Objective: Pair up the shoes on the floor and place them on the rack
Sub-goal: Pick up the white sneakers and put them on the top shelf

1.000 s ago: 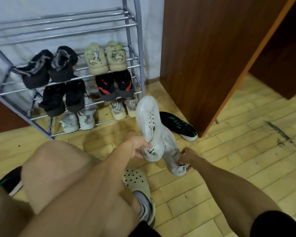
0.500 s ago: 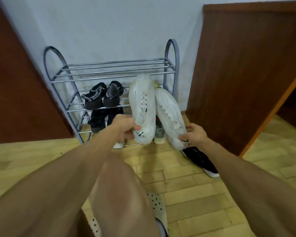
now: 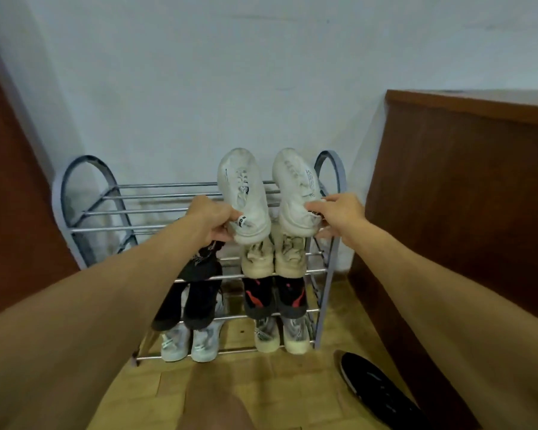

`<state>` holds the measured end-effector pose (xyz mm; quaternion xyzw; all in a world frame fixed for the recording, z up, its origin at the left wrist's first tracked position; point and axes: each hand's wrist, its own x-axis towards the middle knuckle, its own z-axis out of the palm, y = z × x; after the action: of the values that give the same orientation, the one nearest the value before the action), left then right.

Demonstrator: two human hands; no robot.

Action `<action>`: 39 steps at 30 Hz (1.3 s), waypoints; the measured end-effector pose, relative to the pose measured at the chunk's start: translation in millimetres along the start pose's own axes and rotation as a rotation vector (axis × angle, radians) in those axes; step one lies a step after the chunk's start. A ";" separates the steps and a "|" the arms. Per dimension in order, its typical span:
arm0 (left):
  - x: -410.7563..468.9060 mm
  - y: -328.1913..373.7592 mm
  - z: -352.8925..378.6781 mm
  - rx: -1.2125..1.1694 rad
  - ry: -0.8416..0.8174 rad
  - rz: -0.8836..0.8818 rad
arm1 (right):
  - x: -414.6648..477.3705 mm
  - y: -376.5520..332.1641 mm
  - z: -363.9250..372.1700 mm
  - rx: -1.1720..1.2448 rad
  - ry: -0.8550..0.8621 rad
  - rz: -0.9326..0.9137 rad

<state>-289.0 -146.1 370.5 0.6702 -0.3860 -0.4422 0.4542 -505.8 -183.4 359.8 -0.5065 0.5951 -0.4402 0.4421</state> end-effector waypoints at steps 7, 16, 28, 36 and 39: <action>66.6 19.1 8.2 0.079 -0.016 -0.016 | 60.3 -11.3 24.8 -0.167 0.026 -0.010; 91.1 20.1 8.1 0.342 -0.066 0.011 | 68.2 -1.5 40.9 -0.387 0.111 -0.180; 22.8 11.2 23.0 0.503 0.197 0.249 | 14.6 1.0 10.3 -0.341 -0.027 -0.206; -72.0 -70.0 101.9 0.512 -0.305 0.364 | -38.8 110.0 -71.6 -0.560 -0.343 0.045; -85.4 -122.8 144.5 0.692 -0.605 0.255 | -47.6 181.2 -104.3 -0.739 -0.408 0.223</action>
<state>-437.7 -70.8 246.2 0.5706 -0.7048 -0.4035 0.1220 -641.3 -110.3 210.7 -0.6399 0.6643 -0.0381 0.3844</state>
